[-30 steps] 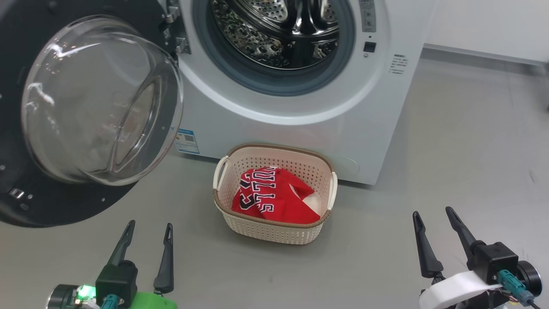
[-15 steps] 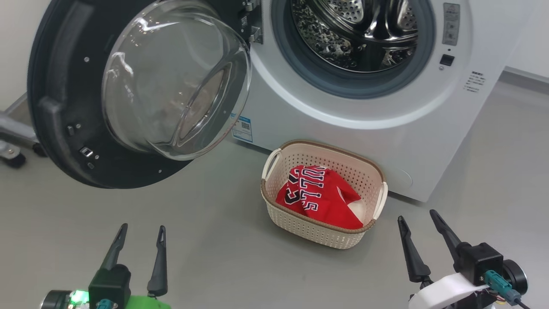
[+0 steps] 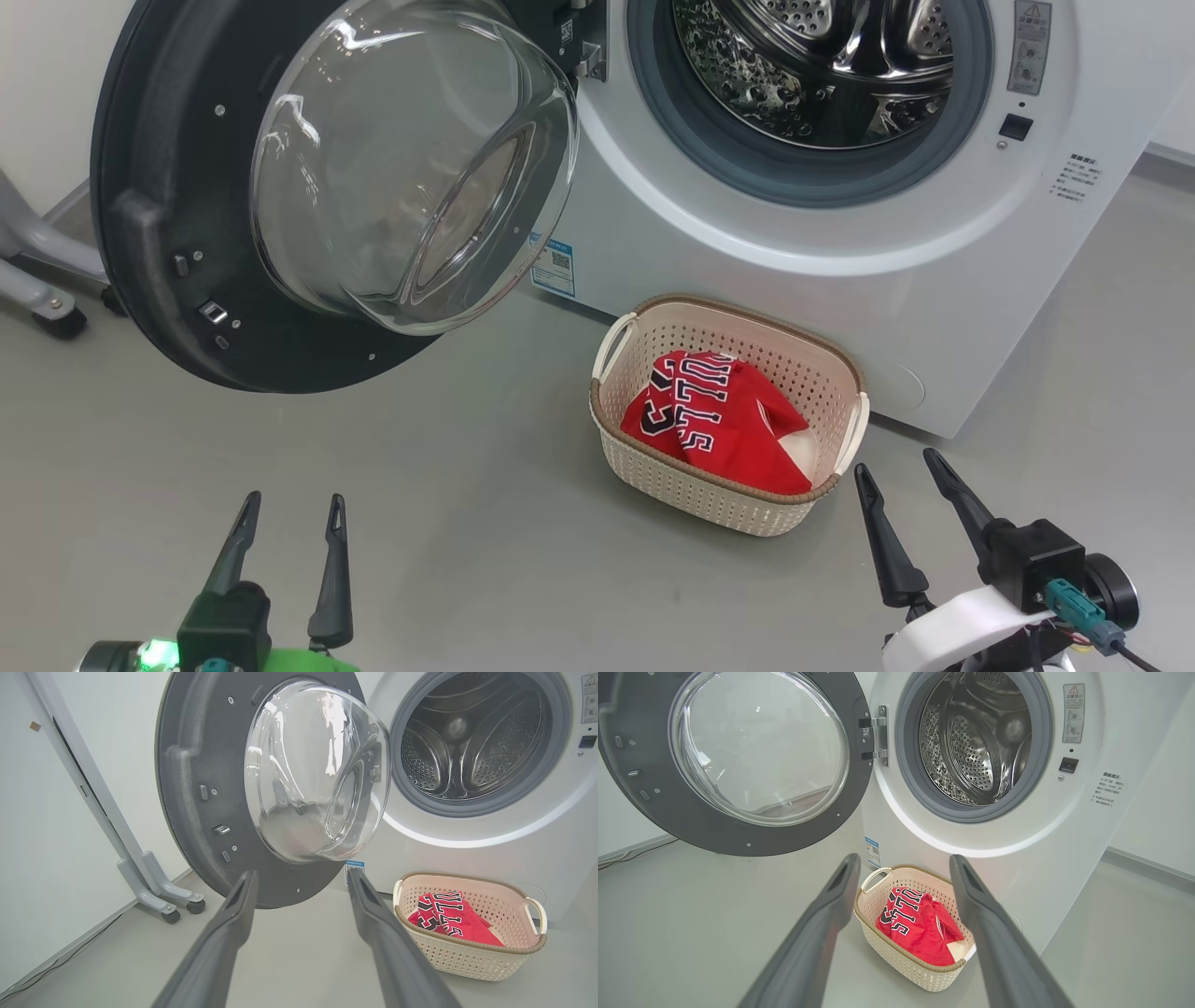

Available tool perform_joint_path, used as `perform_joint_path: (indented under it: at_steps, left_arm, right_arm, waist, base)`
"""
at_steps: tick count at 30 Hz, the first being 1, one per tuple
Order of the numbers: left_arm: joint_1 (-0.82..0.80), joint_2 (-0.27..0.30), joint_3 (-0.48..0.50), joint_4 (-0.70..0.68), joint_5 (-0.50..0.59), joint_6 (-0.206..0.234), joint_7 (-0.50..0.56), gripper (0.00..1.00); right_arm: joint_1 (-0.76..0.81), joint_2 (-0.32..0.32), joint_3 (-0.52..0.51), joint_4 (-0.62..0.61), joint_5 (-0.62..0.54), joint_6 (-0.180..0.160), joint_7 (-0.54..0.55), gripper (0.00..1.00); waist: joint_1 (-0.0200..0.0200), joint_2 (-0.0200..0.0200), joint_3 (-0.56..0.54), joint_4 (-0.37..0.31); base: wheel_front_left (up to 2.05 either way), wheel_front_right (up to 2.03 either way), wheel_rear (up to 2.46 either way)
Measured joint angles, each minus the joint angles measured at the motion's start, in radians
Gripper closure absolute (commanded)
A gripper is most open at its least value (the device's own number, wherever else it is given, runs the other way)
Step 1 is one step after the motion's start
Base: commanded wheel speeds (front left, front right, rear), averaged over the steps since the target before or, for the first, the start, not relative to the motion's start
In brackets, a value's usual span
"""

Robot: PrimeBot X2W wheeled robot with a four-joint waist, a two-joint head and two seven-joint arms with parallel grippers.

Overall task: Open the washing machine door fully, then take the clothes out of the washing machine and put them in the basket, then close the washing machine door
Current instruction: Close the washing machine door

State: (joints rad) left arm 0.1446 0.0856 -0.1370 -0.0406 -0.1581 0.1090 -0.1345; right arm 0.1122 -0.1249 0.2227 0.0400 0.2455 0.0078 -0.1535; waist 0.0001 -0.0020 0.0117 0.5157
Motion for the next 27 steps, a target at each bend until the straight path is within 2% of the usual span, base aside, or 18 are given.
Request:
perform_joint_path:
  at_steps: [2,3,4,5,6,15,20,23,27]
  left_arm:
    - [0.000,0.000,0.001,0.000,0.000,0.000,0.000,0.00]
    - [0.000,0.000,0.002,0.000,0.000,0.000,0.000,0.09]
    - [0.001,0.000,0.002,0.000,0.000,0.000,0.000,0.42]
    - [0.001,0.000,0.002,0.000,0.000,0.000,0.000,0.67]
    - [0.001,0.000,0.002,0.000,0.000,0.000,0.000,1.00]
    - [0.003,-0.002,-0.002,-0.007,-0.002,0.000,0.000,1.00]
    - [0.004,-0.009,-0.006,-0.030,-0.059,-0.012,-0.002,1.00]
    - [0.003,-0.029,0.008,-0.067,-0.202,-0.051,-0.011,1.00]
    - [0.003,-0.049,0.040,-0.125,-0.526,-0.121,-0.018,1.00]
  right_arm:
    - [0.000,0.000,0.000,0.002,0.000,0.000,0.000,0.00]
    - [0.000,0.000,0.000,0.002,0.000,0.000,0.000,0.00]
    - [0.000,0.001,0.000,0.002,0.000,0.000,0.000,0.00]
    - [0.000,0.001,0.000,0.002,0.000,0.000,0.000,0.00]
    - [0.000,0.001,0.000,0.003,0.000,0.000,0.000,0.00]
    - [-0.002,-0.001,-0.008,0.004,0.000,-0.002,0.000,0.00]
    - [-0.004,-0.001,-0.008,0.005,0.000,-0.002,0.000,0.00]
    - [-0.007,0.000,-0.007,0.005,0.000,-0.002,0.000,0.00]
    - [-0.007,-0.001,-0.008,0.004,0.000,-0.003,0.000,0.00]
  waist:
    - [0.0000,0.0000,0.000,0.000]
    - [0.0000,0.0000,0.000,0.000]
    - [0.0000,0.0000,0.000,-0.001]
    - [0.0000,0.0000,-0.001,-0.001]
    - [0.0000,0.0000,-0.001,-0.001]
    - [0.0000,0.0000,0.000,-0.003]
    - [0.0000,0.0000,0.001,-0.002]
    - [0.0000,0.0000,0.003,-0.002]
    - [0.0000,0.0000,0.008,0.000]
  base:
    - [0.00,0.00,0.00]
    - [0.00,0.00,0.00]
    - [0.00,0.00,0.00]
    - [0.00,0.00,0.00]
    - [0.00,0.00,0.00]
    - [0.00,0.00,0.00]
    - [0.00,0.00,0.00]
    - [0.00,0.00,0.00]
    - [0.00,0.00,0.00]
